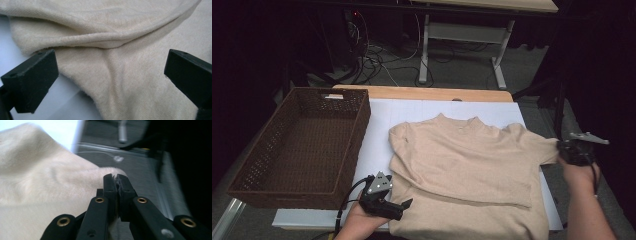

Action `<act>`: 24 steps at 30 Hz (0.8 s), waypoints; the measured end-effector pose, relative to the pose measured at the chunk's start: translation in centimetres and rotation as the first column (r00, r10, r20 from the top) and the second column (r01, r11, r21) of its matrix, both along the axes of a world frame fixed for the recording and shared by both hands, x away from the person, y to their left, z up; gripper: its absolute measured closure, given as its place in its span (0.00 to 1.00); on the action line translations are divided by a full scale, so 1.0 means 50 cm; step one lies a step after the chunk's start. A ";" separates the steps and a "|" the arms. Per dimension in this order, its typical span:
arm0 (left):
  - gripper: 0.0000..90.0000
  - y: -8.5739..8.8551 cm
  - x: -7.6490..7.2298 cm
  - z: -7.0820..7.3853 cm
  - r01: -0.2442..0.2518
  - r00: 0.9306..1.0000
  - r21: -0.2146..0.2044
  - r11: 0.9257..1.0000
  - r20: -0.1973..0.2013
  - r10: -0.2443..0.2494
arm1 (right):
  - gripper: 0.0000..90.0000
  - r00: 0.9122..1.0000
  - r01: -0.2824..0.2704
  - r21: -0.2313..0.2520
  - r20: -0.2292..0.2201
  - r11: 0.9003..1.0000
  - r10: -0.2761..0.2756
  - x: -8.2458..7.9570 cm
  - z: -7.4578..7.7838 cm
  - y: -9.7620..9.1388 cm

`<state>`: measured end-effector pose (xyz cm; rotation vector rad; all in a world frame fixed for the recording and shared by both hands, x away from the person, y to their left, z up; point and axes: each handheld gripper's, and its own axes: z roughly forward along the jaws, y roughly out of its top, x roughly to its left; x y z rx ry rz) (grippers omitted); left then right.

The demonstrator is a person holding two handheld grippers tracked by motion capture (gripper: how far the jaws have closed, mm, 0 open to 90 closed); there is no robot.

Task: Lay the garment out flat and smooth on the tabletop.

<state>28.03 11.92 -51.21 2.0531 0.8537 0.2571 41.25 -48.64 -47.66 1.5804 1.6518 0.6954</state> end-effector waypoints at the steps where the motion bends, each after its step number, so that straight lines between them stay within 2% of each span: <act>1: 0.00 0.000 0.001 -0.001 0.001 1.000 0.002 1.000 -0.003 -0.001 | 0.96 1.000 0.008 0.022 -0.018 1.000 -0.008 -0.003 0.000 -0.015; 2: 0.00 0.000 0.001 -0.001 0.001 1.000 0.002 1.000 -0.003 -0.001 | 0.92 0.999 0.003 0.027 -0.036 1.000 -0.002 -0.006 -0.004 -0.022; 4: 0.00 -0.001 0.003 -0.001 -0.005 1.000 -0.004 1.000 -0.008 0.005 | 0.77 1.000 -0.001 0.017 -0.017 1.000 0.001 -0.016 -0.012 -0.018; 5: 0.00 -0.002 0.005 0.000 -0.006 1.000 -0.008 1.000 -0.011 0.006 | 0.74 1.000 -0.015 0.045 -0.012 0.999 0.016 -0.020 -0.014 -0.014; 7: 0.00 -0.005 0.008 0.001 -0.003 1.000 -0.012 1.000 -0.010 0.003 | 0.70 0.998 -0.066 0.041 -0.004 0.997 0.067 -0.027 -0.016 0.002; 10: 0.00 -0.008 0.016 0.004 0.005 1.000 -0.025 1.000 -0.017 -0.005 | 0.69 0.992 -0.126 0.027 0.003 0.992 0.126 -0.031 -0.018 0.031; 14: 0.00 -0.013 0.025 0.005 -0.004 1.000 -0.033 0.999 -0.026 0.003 | 0.69 0.981 -0.191 0.036 0.021 0.981 0.191 -0.028 -0.017 0.067; 17: 0.00 -0.016 0.022 0.003 -0.005 1.000 -0.040 0.999 -0.026 0.004 | 0.71 0.973 -0.232 0.038 0.028 0.972 0.231 -0.020 -0.015 0.101; 18: 0.00 -0.017 0.020 0.003 -0.001 1.000 -0.038 0.999 -0.024 0.000 | 0.71 0.973 -0.232 0.038 0.028 0.972 0.231 -0.020 -0.015 0.101; 21: 0.00 -0.017 0.012 0.002 0.001 1.000 -0.031 1.000 -0.018 -0.002 | 0.71 0.958 -0.287 0.041 0.032 0.957 0.286 0.001 -0.012 0.149; 24: 0.00 -0.017 0.003 0.003 0.008 1.000 -0.016 1.000 -0.012 -0.008 | 0.71 0.938 -0.347 0.023 0.021 0.938 0.346 0.043 -0.008 0.214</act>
